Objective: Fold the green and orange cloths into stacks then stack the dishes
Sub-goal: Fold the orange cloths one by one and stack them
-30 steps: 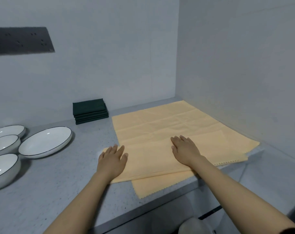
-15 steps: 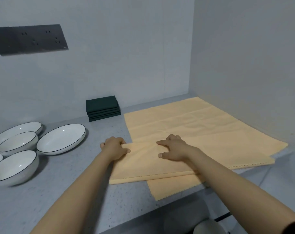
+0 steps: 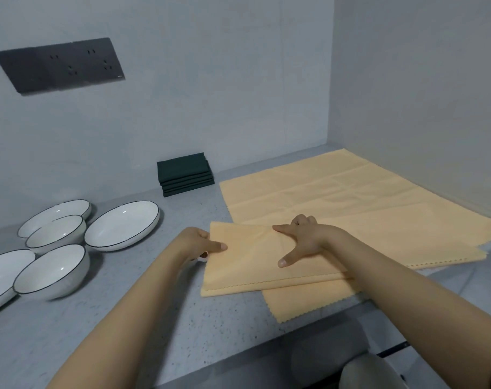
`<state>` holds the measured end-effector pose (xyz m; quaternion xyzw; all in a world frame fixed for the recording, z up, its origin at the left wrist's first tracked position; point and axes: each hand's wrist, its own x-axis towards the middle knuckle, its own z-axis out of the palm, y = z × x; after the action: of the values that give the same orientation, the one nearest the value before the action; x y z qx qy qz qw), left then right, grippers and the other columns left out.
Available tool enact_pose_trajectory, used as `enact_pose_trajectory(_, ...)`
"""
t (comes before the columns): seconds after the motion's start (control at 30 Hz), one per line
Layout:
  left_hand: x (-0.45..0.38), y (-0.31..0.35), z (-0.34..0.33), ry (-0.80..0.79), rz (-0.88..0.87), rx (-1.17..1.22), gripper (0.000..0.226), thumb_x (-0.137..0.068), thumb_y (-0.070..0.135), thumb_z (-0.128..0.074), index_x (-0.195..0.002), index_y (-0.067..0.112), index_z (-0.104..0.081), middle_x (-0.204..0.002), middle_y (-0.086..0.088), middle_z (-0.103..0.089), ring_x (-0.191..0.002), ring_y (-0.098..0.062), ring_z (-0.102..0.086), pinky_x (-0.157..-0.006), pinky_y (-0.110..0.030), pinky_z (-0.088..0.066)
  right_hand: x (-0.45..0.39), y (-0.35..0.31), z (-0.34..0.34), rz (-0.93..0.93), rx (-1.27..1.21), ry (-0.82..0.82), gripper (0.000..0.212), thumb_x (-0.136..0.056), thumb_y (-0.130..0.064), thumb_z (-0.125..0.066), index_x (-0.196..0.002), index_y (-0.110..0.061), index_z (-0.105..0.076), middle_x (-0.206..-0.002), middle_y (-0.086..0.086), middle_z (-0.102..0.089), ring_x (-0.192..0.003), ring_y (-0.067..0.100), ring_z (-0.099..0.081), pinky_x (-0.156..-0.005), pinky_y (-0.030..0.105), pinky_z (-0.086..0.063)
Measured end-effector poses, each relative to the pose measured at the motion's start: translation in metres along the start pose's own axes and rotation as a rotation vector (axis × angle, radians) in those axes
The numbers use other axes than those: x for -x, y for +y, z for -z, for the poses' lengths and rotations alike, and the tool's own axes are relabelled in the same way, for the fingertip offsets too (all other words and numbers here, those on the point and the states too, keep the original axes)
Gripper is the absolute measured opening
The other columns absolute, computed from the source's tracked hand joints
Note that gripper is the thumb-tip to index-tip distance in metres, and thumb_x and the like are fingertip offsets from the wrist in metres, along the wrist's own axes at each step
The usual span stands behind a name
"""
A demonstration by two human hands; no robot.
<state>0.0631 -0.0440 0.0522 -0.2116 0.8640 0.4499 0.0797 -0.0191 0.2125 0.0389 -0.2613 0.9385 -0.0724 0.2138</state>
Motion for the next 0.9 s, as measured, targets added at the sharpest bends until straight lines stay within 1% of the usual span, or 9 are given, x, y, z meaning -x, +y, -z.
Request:
enact_pose_trajectory(0.13,0.009,0.005,0.003,0.019,-0.028,0.145,0.031,-0.08,0.017,-0.076,-0.063,0.01,-0.051,-0.057,-0.003,-0.063,-0.039,-0.009,-0.054,-0.04,-0.016,-0.041,0.006,-0.005,-0.001,0.021,0.055,-0.023,0.112,-0.065,-0.066,-0.071,-0.149,-0.042,-0.001,-0.143,0.003,-0.016,-0.134,0.026,-0.013,-0.113,0.043,-0.024)
enact_pose_trajectory(0.23,0.015,0.016,0.004,0.021,-0.076,0.217,0.03,-0.081,0.018,-0.075,-0.065,0.01,-0.051,-0.06,-0.005,-0.063,-0.039,-0.01,-0.051,-0.038,-0.015,-0.039,0.012,-0.006,-0.003,0.031,0.061,-0.057,0.119,-0.062,-0.065,-0.074,-0.149,-0.04,0.003,-0.148,-0.002,-0.01,-0.137,0.024,-0.008,-0.114,0.044,-0.021)
enact_pose_trajectory(0.37,0.016,0.035,0.0,0.029,-0.109,0.367,0.024,-0.077,0.023,-0.078,-0.076,0.011,-0.058,-0.081,-0.013,-0.059,-0.065,-0.02,-0.047,-0.053,-0.022,-0.042,0.023,-0.008,-0.007,0.053,0.088,-0.097,0.122,-0.064,-0.065,-0.073,-0.149,-0.035,0.009,-0.156,-0.004,0.005,-0.142,0.025,0.003,-0.116,0.047,-0.016)
enact_pose_trajectory(0.47,0.02,0.051,-0.012,0.015,-0.119,0.436,0.026,-0.076,0.027,-0.079,-0.075,0.012,-0.058,-0.077,-0.009,-0.051,-0.062,-0.017,-0.041,-0.054,-0.021,-0.036,0.031,-0.004,-0.013,0.078,0.035,-0.082,0.121,-0.066,-0.063,-0.072,-0.15,-0.032,0.009,-0.157,-0.004,0.011,-0.144,0.024,0.007,-0.117,0.048,-0.013)
enact_pose_trajectory(0.6,0.028,0.077,-0.034,-0.008,-0.144,0.568,0.035,-0.068,0.028,-0.084,-0.088,0.006,-0.065,-0.087,-0.01,-0.059,-0.081,-0.021,-0.051,-0.076,-0.03,-0.042,0.039,0.011,-0.026,0.161,-0.248,0.032,0.118,-0.065,-0.057,-0.078,-0.151,-0.032,-0.001,-0.158,-0.009,0.007,-0.144,0.013,0.008,-0.119,0.04,-0.007)
enact_pose_trajectory(0.7,0.033,0.096,-0.052,-0.008,-0.159,0.582,0.021,-0.08,0.026,-0.075,-0.079,0.011,-0.061,-0.077,-0.003,-0.059,-0.08,-0.018,-0.055,-0.076,-0.031,-0.042,0.053,0.027,-0.034,0.194,-0.508,0.26,0.093,-0.071,-0.049,-0.076,-0.147,-0.034,-0.025,-0.15,-0.011,-0.023,-0.14,0.008,-0.012,-0.112,0.027,-0.017)
enact_pose_trajectory(0.8,0.032,0.109,-0.069,-0.011,-0.179,0.547,0.024,-0.08,0.032,-0.074,-0.077,0.011,-0.061,-0.069,-0.003,-0.06,-0.067,-0.018,-0.054,-0.068,-0.029,-0.041,0.065,0.04,-0.034,0.12,-0.828,0.554,0.041,-0.084,-0.034,-0.067,-0.123,-0.031,-0.057,-0.114,-0.012,-0.057,-0.099,0.0,-0.052,-0.083,0.013,-0.039)
enact_pose_trajectory(0.87,0.03,0.117,-0.084,-0.01,-0.192,0.506,0.025,-0.079,0.032,-0.075,-0.075,0.012,-0.061,-0.057,0.0,-0.056,-0.049,-0.013,-0.047,-0.051,-0.02,-0.037,0.073,0.052,-0.031,0.056,-0.963,0.685,0.018,-0.089,-0.022,-0.058,-0.105,-0.027,-0.066,-0.089,-0.005,-0.064,-0.077,0.009,-0.057,-0.067,0.017,-0.043)
enact_pose_trajectory(0.9,0.029,0.121,-0.092,0.0,-0.2,0.476,0.025,-0.079,0.032,-0.076,-0.076,0.011,-0.063,-0.054,0.001,-0.055,-0.046,-0.012,-0.044,-0.046,-0.018,-0.034,0.076,0.058,-0.03,0.029,-0.987,0.735,0.016,-0.091,-0.019,-0.055,-0.098,-0.028,-0.067,-0.084,-0.001,-0.064,-0.073,0.013,-0.057,-0.065,0.02,-0.043)
